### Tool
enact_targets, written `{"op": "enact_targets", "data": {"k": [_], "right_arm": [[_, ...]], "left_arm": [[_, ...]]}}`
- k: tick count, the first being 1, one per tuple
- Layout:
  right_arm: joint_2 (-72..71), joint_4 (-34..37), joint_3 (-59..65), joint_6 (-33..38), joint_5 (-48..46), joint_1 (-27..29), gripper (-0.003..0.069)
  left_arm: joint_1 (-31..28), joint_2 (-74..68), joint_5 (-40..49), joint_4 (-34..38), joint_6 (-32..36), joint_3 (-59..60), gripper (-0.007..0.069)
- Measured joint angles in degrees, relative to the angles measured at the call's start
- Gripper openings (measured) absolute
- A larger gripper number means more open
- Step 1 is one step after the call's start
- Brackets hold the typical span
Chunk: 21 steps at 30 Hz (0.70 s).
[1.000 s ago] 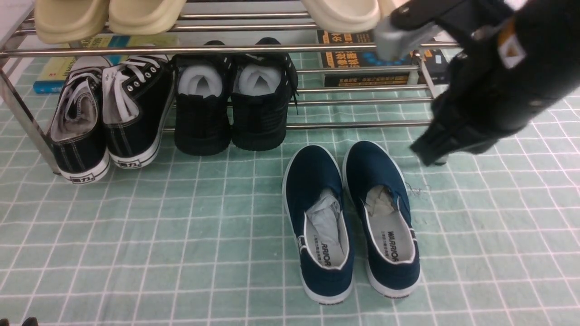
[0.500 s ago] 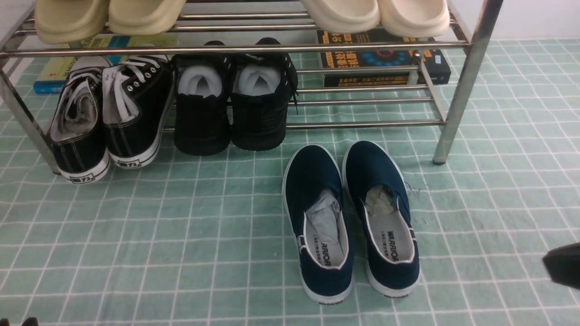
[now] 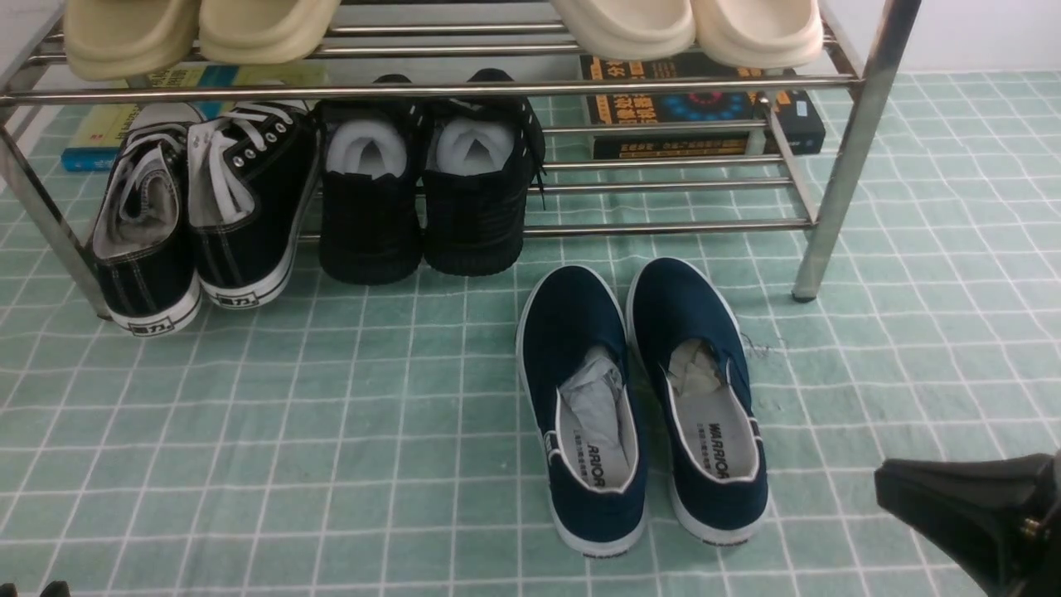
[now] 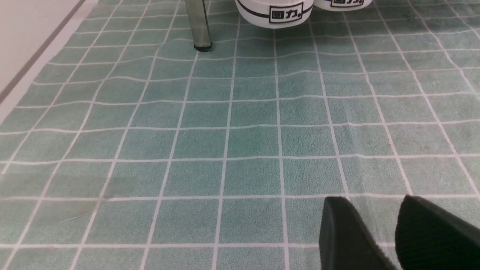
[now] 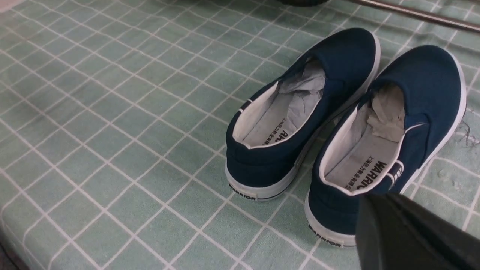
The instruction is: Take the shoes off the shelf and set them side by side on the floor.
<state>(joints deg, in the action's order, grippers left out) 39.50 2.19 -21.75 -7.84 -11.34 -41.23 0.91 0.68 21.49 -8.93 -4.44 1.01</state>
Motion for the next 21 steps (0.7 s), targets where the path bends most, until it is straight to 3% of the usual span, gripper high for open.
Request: {"op": "enact_targets", "data": {"k": [21], "right_arm": [[-2.69,0.0,1.16,0.0,-2.81,0.0,0.0005]], "left_arm": [[0.0,0.0,0.0,0.0,0.0,0.0,0.0242]]}}
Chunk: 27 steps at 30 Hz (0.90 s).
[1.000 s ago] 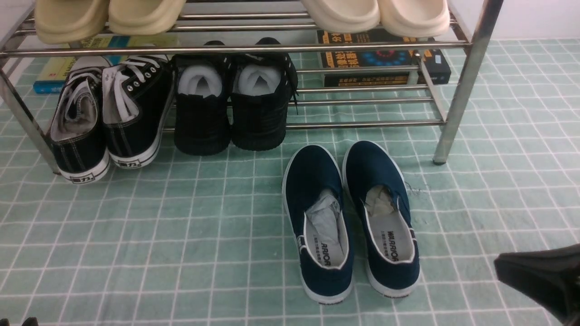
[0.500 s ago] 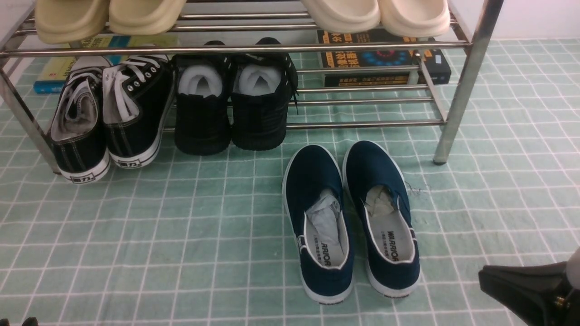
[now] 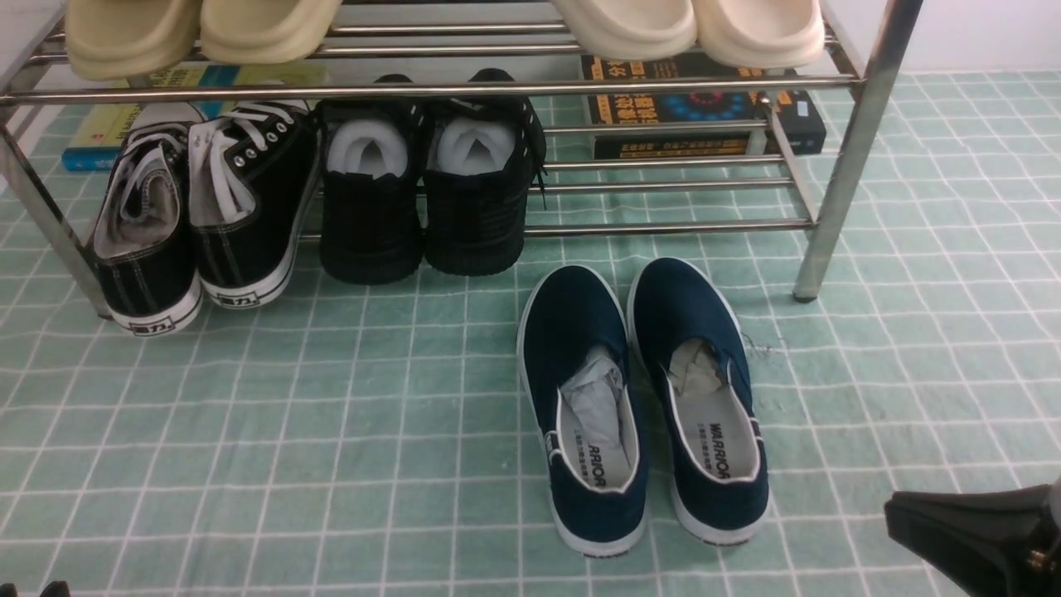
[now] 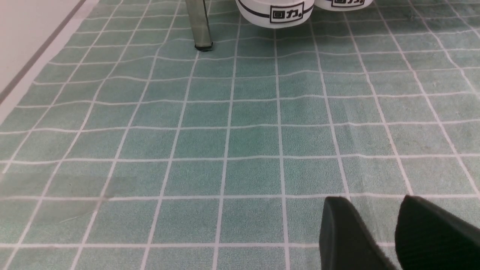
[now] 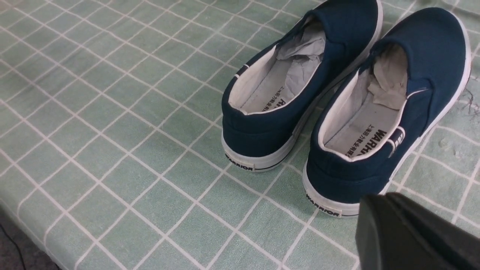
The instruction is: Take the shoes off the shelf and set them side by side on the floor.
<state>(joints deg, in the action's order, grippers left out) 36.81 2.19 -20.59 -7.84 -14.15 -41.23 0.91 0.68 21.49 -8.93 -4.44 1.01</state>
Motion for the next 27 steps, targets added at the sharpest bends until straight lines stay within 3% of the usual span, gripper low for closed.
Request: {"op": "enact_targets", "data": {"k": [27], "right_arm": [[-20.61,-0.76,15.48,0.63,1.47,6.55,0.0023]], "left_arm": [[0.0,0.0,0.0,0.0,0.0,0.0,0.0242]]}}
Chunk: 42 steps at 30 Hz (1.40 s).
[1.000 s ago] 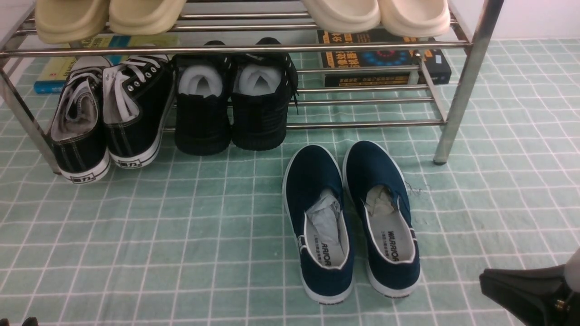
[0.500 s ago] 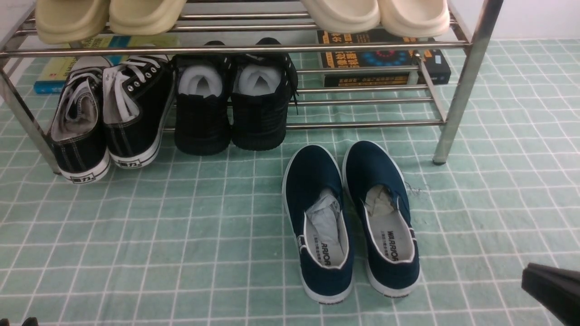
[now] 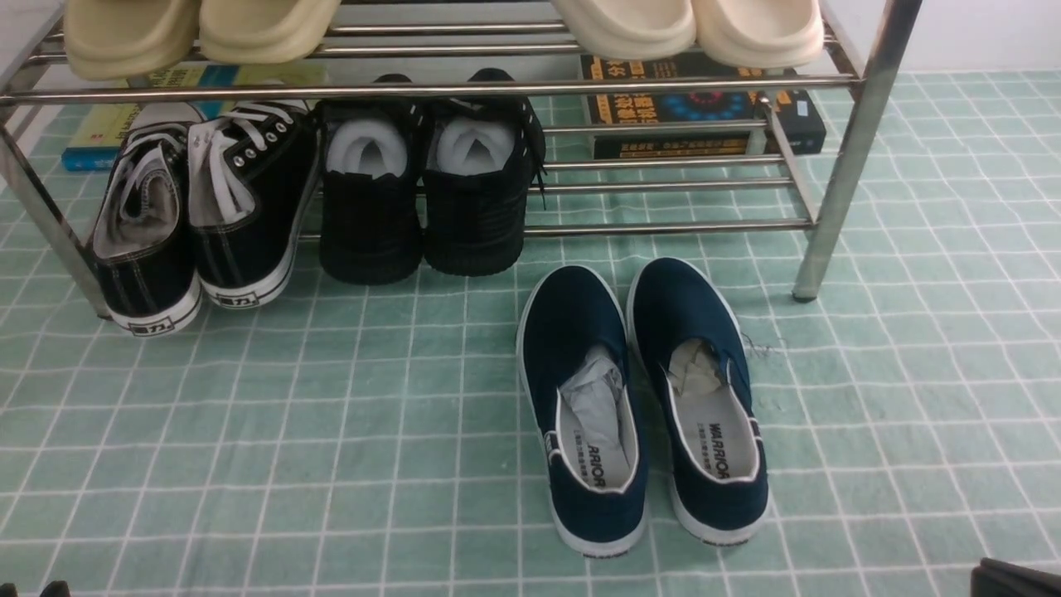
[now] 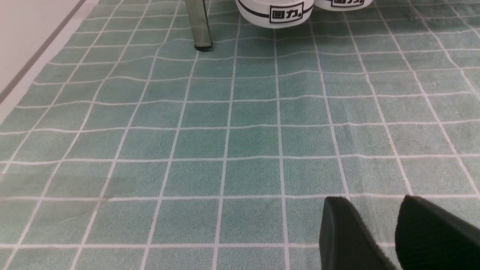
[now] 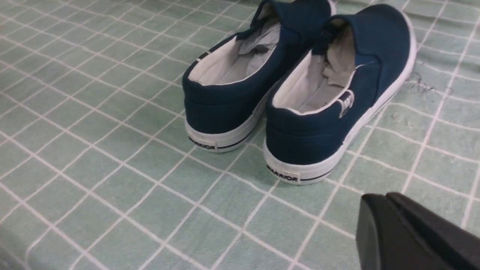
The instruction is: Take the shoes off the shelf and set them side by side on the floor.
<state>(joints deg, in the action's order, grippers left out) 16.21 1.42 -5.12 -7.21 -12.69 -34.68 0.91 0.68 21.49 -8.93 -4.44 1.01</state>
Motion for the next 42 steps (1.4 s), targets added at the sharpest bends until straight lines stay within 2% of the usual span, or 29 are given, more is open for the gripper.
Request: {"op": "enact_targets", "data": {"k": [9,15,21,42], "right_arm": [[-12.93,-1.42,5.67,0.53,-4.65,26.45,0.0032],[-16.44,-2.5,6.18,0.59,-7.98,37.13,0.0037],[-16.81,-2.5,5.93,0.59,-9.5,40.8,0.0039],[-16.81,-2.5,5.93,0.59,-9.65,40.86,0.007]], "left_arm": [[0.0,0.0,0.0,0.0,0.0,0.0,0.0242],[0.0,0.0,0.0,0.0,0.0,0.0,0.0242],[0.0,0.0,0.0,0.0,0.0,0.0,0.0242],[0.0,0.0,0.0,0.0,0.0,0.0,0.0242]]}}
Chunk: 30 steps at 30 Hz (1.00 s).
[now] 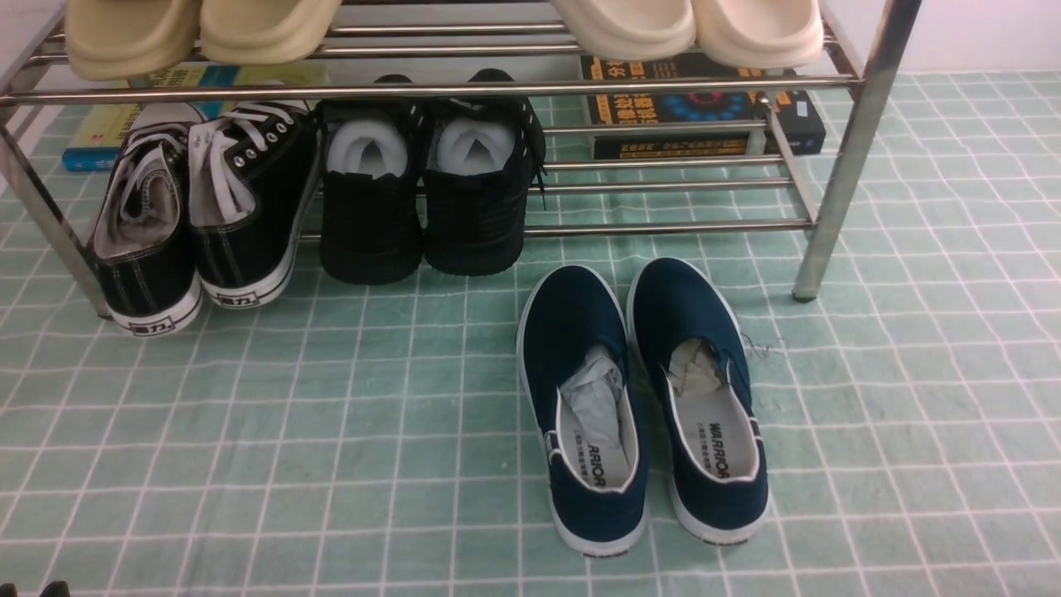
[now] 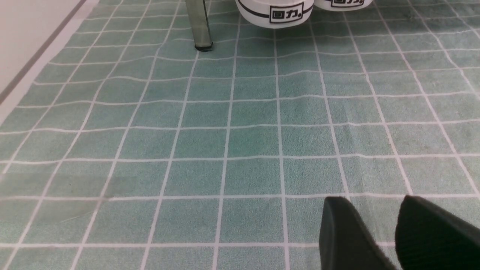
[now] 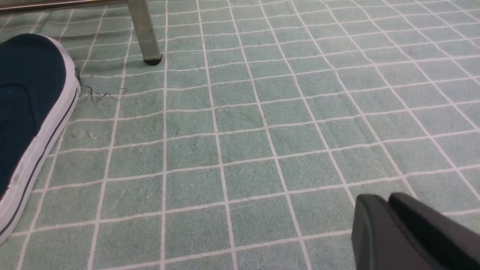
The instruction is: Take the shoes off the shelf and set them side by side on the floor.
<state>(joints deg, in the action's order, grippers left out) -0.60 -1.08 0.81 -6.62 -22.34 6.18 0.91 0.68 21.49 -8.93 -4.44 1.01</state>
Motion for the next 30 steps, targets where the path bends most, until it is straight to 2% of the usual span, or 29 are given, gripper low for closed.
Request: {"op": "enact_targets", "data": {"k": [30], "right_arm": [[0.0,0.0,0.0,0.0,-0.04,0.0,0.011]], "left_arm": [[0.0,0.0,0.0,0.0,0.0,0.0,0.0242]]}}
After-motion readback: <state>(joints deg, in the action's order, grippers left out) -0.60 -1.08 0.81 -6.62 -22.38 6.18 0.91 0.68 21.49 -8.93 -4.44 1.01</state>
